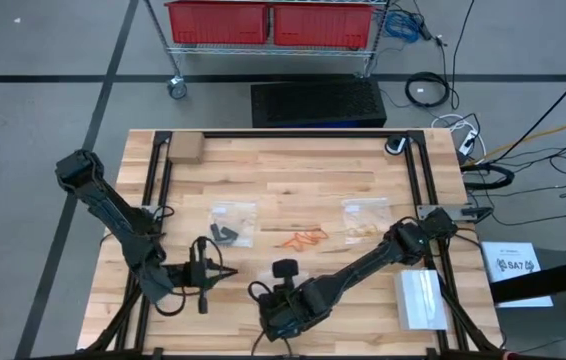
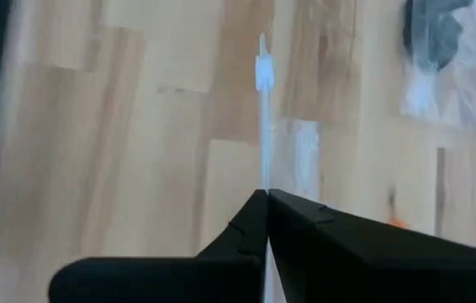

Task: Sort rubber bands
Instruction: Open the transparent zip bag

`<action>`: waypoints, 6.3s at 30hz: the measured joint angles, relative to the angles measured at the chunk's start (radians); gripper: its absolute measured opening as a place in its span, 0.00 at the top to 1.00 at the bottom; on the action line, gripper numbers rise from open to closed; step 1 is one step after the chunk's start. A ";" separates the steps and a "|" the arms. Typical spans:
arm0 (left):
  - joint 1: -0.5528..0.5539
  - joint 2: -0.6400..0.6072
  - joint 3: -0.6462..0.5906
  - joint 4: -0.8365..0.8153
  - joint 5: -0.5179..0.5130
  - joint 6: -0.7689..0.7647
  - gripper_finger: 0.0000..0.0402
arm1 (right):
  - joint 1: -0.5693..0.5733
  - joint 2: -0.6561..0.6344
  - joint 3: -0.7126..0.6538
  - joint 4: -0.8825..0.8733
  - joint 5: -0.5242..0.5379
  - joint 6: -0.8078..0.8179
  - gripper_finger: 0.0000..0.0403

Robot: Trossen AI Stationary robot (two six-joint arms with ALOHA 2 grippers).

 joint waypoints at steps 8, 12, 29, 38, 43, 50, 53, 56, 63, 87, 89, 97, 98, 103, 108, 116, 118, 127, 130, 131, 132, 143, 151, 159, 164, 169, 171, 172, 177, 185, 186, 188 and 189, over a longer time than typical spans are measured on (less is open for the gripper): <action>0.116 0.007 0.000 0.055 0.168 0.009 0.77 | 0.038 -0.118 0.000 -0.095 0.140 0.031 1.00; 0.164 0.034 0.000 0.126 0.314 0.033 0.65 | 0.035 -0.153 0.001 -0.126 0.202 0.032 1.00; 0.255 0.075 0.000 0.192 0.419 0.060 0.53 | 0.020 -0.187 0.000 -0.169 0.244 0.016 1.00; 0.255 0.075 0.001 0.217 0.418 0.061 0.73 | 0.020 -0.192 0.000 -0.166 0.249 0.018 1.00; 0.265 0.075 0.001 0.221 0.415 0.062 0.93 | 0.020 -0.192 0.000 -0.161 0.249 0.020 1.00; 0.273 0.075 0.001 0.240 0.415 0.085 0.98 | 0.019 -0.193 0.000 -0.155 0.247 0.019 1.00; 0.273 0.075 0.001 0.239 0.372 0.098 0.99 | 0.012 -0.193 0.000 -0.157 0.234 0.020 1.00; 0.276 0.075 0.001 0.210 0.313 0.123 0.99 | -0.002 -0.193 0.000 -0.166 0.225 0.012 0.99; 0.311 0.075 0.001 0.141 0.296 0.113 1.00 | -0.056 -0.193 0.000 -0.127 0.216 0.009 0.85; 0.330 0.075 0.001 0.150 0.284 0.122 1.00 | -0.174 -0.179 0.000 0.028 0.039 -0.033 0.82; 0.331 0.075 0.002 0.152 0.284 0.122 1.00 | -0.176 -0.179 0.000 0.028 0.039 -0.033 0.83; 0.331 0.075 0.001 0.157 0.284 0.123 1.00 | -0.181 -0.169 0.000 0.006 0.050 -0.036 0.80; 0.331 0.075 0.002 0.160 0.284 0.122 1.00 | -0.183 -0.166 0.000 0.002 0.050 -0.036 0.79; 0.331 0.075 0.002 0.158 0.284 0.122 1.00 | -0.185 -0.163 0.000 0.001 0.055 -0.035 0.75; 0.331 0.075 0.002 0.157 0.285 0.122 1.00 | -0.185 -0.163 0.000 0.001 0.059 -0.040 0.83; 0.332 0.075 0.002 0.156 0.267 0.133 1.00 | -0.184 -0.163 0.000 -0.034 0.062 -0.039 0.96; 0.333 0.071 0.002 0.155 0.246 0.147 1.00 | -0.182 -0.163 0.000 -0.077 0.065 -0.021 0.96; 0.385 0.048 0.002 0.128 0.243 0.167 1.00 | -0.170 -0.164 -0.003 -0.287 0.069 0.065 0.98; 0.411 0.048 0.001 0.113 0.275 0.167 1.00 | -0.172 -0.164 -0.031 -0.334 0.075 0.089 0.98; 0.422 0.048 -0.001 0.112 0.287 0.167 1.00 | -0.173 -0.164 -0.038 -0.356 0.080 0.098 0.98; 0.432 0.048 -0.003 0.112 0.292 0.167 1.00 | -0.176 -0.164 -0.047 -0.373 0.084 0.103 0.98; 0.521 0.048 -0.026 0.094 0.371 0.167 1.00 | -0.217 -0.164 -0.150 -0.385 0.054 0.083 0.99; 0.544 0.048 -0.026 0.058 0.376 0.167 1.00 | -0.225 -0.207 -0.239 -0.383 0.032 0.070 1.00; 0.594 0.047 -0.026 0.058 0.453 0.170 1.00 | -0.231 -0.330 -0.434 -0.330 0.053 0.120 1.00; 0.648 0.047 -0.026 0.063 0.534 0.173 1.00 | -0.237 -0.455 -0.583 -0.225 0.066 0.173 0.96; 0.707 0.045 -0.028 0.048 0.584 0.175 1.00 | -0.245 -0.586 -0.718 -0.170 0.045 0.178 0.90; 0.729 0.046 -0.028 0.049 0.596 0.181 1.00 | -0.258 -0.631 -0.759 -0.114 0.050 0.177 0.88; 0.741 0.046 -0.028 0.050 0.603 0.191 1.00 | -0.266 -0.653 -0.783 -0.109 0.061 0.178 0.87; 0.804 0.046 -0.028 0.068 0.683 0.199 1.00 | -0.326 -0.734 -0.891 -0.001 0.073 0.144 0.79; 0.900 0.046 -0.027 0.078 0.790 0.200 1.00 | -0.427 -0.759 -0.980 0.359 -0.054 -0.103 0.66; 0.908 0.046 -0.027 0.078 0.802 0.199 1.00 | -0.435 -0.760 -0.982 0.378 -0.054 -0.136 0.67; 0.920 0.046 -0.027 0.076 0.832 0.199 1.00 | -0.447 -0.760 -0.982 0.424 -0.053 -0.189 0.71; 0.925 0.046 -0.027 0.075 0.844 0.199 1.00 | -0.450 -0.760 -0.982 0.448 -0.052 -0.214 0.74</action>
